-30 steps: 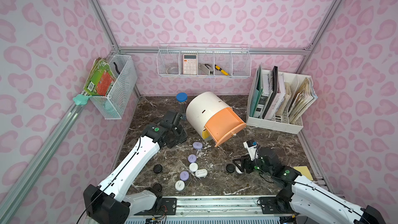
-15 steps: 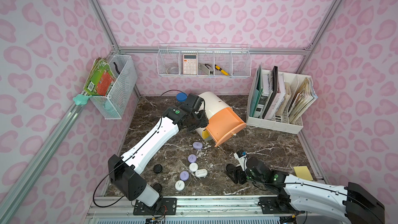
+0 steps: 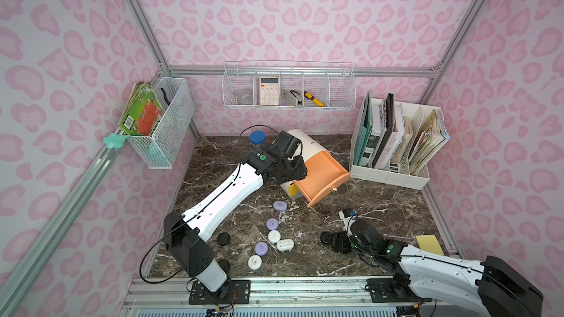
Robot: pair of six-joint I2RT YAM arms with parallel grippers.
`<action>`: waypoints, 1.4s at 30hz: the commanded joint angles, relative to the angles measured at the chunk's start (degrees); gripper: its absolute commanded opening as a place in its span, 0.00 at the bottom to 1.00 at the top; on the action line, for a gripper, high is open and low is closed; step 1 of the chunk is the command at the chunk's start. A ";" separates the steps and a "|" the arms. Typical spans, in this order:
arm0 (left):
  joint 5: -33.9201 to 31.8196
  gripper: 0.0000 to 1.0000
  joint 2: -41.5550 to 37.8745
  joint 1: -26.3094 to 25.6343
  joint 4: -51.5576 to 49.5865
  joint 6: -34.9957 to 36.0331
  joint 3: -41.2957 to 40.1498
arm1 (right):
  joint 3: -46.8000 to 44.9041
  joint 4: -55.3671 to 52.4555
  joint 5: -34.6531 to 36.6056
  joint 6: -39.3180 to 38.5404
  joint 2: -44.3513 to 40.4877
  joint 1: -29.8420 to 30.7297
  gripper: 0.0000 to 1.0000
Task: Put the bluetooth earphones in the drawer according to color
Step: Place the bluetooth earphone in the drawer.
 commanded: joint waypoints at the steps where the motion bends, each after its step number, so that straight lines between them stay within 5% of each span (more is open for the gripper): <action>1: 0.54 0.33 0.58 -0.32 1.56 1.17 0.36 | 0.64 -0.15 -1.07 -2.67 0.45 0.75 0.75; 19: 0.46 0.33 -4.44 -1.99 1.86 0.30 -4.77 | 3.55 -1.83 1.84 -3.90 5.58 3.65 0.75; 35: 1.60 0.35 7.62 -3.57 -3.56 4.38 7.86 | 7.32 -5.51 7.69 -3.27 12.15 5.56 0.66; 42: 1.06 0.54 9.48 -3.57 -5.59 4.78 9.81 | 8.81 -5.41 8.65 -3.32 15.26 6.45 0.63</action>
